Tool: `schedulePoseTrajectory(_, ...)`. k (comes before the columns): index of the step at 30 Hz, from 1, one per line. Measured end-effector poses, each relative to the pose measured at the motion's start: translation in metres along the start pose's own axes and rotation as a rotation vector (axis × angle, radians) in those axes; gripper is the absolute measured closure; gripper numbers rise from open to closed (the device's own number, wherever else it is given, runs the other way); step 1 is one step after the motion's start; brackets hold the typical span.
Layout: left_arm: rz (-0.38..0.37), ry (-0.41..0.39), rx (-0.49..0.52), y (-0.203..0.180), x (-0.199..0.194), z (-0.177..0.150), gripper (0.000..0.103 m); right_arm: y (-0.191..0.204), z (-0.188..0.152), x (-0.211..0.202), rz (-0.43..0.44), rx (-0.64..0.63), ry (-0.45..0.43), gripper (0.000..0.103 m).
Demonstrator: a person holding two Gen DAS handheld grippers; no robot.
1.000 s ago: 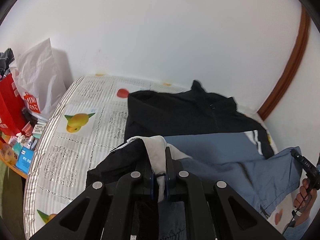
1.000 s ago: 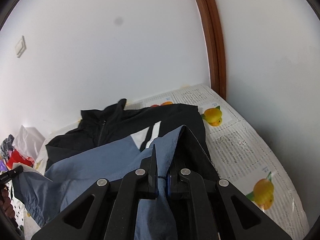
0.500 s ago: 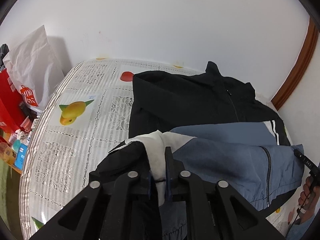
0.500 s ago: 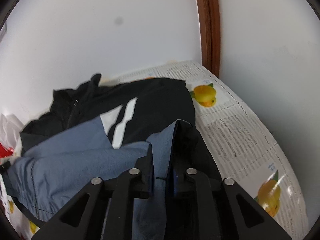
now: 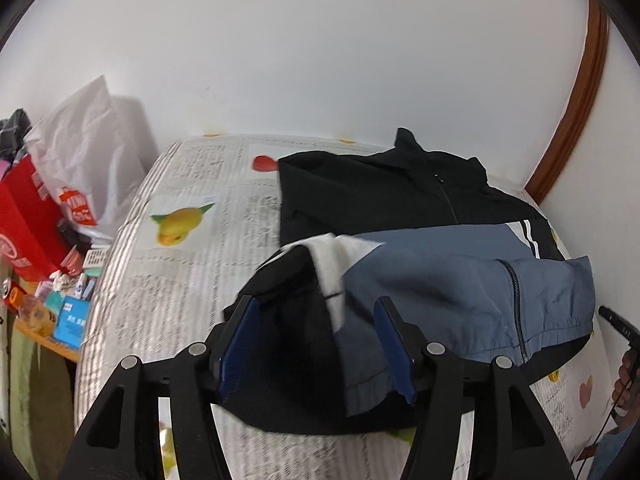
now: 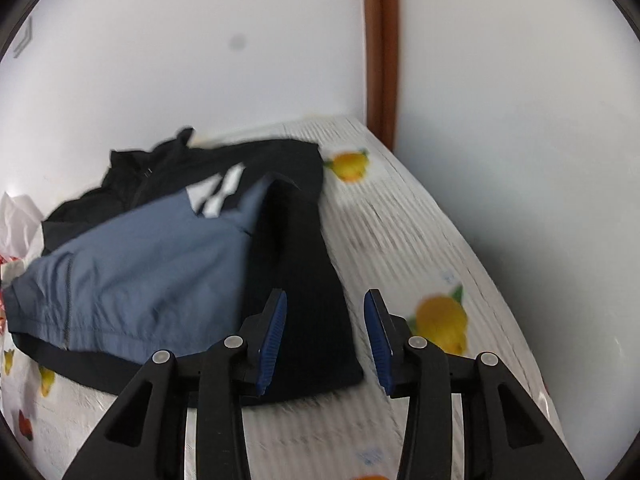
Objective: Fold large clothes
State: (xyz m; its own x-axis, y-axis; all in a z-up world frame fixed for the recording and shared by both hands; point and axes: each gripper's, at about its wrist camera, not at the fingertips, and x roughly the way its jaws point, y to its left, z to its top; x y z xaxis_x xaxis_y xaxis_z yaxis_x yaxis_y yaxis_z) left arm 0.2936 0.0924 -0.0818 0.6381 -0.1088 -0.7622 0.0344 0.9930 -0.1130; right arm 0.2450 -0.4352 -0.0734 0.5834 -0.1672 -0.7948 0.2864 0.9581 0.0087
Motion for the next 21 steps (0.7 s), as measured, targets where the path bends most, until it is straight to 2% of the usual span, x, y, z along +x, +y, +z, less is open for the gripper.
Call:
schedulePoseTrajectory(7, 0.003, 0.055, -0.048, 0.030, 0.004, -0.027, 0.045, -0.009, -0.022, 0.025, 0.021, 0.010, 0.086, 0.063)
schedulePoseTrajectory(10, 0.005, 0.101, -0.050, 0.038, 0.018, -0.041, 0.046, -0.003, -0.024, 0.035, 0.035, -0.001, 0.094, 0.063)
schedulePoseTrajectory(16, -0.022, 0.136, -0.095, 0.046, 0.039, -0.053, 0.047, 0.000, -0.023, 0.055, 0.023, -0.006, 0.120, 0.062)
schedulePoseTrajectory(18, -0.026, 0.128, -0.103, 0.046, 0.040, -0.054, 0.052, 0.001, -0.023, 0.058, 0.025, -0.004, 0.126, 0.062)
schedulePoseTrajectory(20, -0.039, 0.128, -0.112, 0.046, 0.041, -0.054, 0.066, 0.001, -0.024, 0.060, 0.028, 0.002, 0.131, 0.064)
schedulePoseTrajectory(21, -0.036, 0.127, -0.120, 0.046, 0.041, -0.054, 0.070, 0.002, -0.024, 0.060, 0.034, 0.001, 0.132, 0.070)
